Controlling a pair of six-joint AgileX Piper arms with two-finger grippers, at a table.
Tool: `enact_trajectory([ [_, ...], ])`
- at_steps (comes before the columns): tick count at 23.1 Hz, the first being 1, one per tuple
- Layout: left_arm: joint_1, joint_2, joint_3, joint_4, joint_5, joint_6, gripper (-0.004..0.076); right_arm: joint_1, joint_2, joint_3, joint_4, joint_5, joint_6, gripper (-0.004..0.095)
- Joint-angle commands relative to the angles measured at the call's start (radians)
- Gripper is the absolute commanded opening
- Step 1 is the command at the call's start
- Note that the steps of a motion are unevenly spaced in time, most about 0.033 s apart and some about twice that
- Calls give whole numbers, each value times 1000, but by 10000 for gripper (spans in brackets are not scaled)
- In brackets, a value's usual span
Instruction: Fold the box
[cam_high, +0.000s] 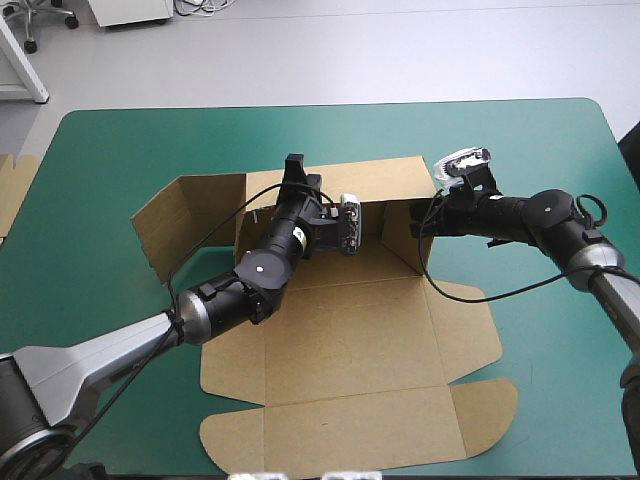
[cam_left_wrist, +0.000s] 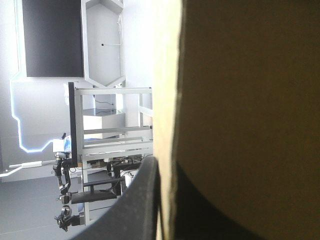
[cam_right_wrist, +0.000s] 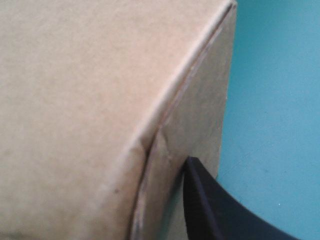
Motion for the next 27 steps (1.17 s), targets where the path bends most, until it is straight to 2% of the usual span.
enact_trajectory([
  [1, -6, -47, -27, 27, 2, -16, -10, -4, -33, -25, 43, 31, -2, 94],
  [5, -6, -47, -27, 27, 2, -16, -10, -4, -33, -26, 43, 21, 39, -19],
  [11, -6, -47, -27, 66, 0, -16, -10, -4, -33, -56, -25, 31, 107, -7],
  [13, -6, -48, -33, 72, -21, -16, 27, -4, -33, -65, -28, 39, 119, -7],
  [16, -6, -48, -51, 49, -44, -16, 144, -4, -33, -89, -29, 50, 153, -7],
  [19, -6, -48, -69, 56, -69, -28, 330, -4, -33, -133, -78, 59, 224, -8],
  [22, -6, -55, -78, 81, -85, -95, 361, -4, -33, -157, -108, 72, 274, -8],
  [27, -6, -166, -81, 74, -321, -180, 361, -4, -13, -173, -123, 56, 338, -8],
])
